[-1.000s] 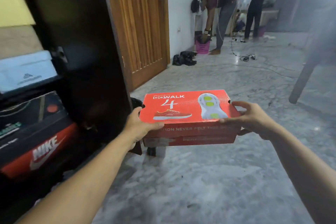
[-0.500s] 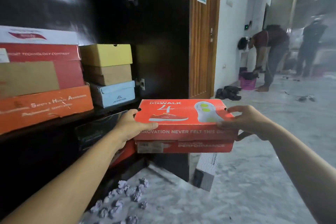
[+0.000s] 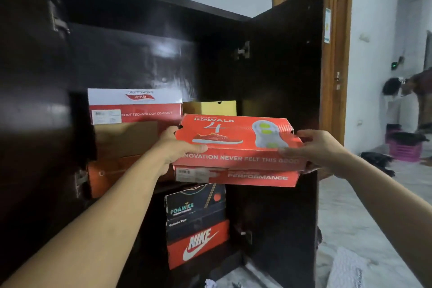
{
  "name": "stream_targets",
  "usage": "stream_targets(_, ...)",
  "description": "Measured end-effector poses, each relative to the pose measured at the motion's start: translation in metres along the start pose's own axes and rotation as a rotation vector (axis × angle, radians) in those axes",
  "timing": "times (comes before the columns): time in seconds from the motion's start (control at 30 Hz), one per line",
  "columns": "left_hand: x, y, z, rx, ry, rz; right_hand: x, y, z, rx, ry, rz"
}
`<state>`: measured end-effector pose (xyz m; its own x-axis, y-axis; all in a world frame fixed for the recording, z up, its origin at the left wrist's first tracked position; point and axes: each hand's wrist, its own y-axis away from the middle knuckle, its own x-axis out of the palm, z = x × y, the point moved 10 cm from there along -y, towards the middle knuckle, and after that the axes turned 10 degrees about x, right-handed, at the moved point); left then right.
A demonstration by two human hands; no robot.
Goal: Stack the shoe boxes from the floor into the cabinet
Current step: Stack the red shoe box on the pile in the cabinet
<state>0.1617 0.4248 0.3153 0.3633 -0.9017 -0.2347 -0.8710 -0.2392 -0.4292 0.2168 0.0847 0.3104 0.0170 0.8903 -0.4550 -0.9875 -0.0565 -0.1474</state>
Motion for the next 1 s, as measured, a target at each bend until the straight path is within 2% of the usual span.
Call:
stream_targets(0.3, -0.084, -0.057, -0.08, 0.15, -0.019, -0.247, 0.014, -0.056, 0.119, -0.22, -0.089, 0.013)
stream_targets(0.57, -0.146, -0.094, -0.131, 0.248, -0.031, -0.496, 0.037, -0.108, 0.21, -0.338, -0.192, 0.038)
stream_targets(0.8, -0.2, -0.134, -0.147, 0.24, -0.085, -0.633, 0.078, -0.157, 0.28, -0.412, -0.285, 0.039)
stream_targets(1.0, -0.247, -0.164, -0.118, 0.21, -0.134, -0.756, 0.134, -0.203, 0.316, -0.389, -0.326, 0.018)
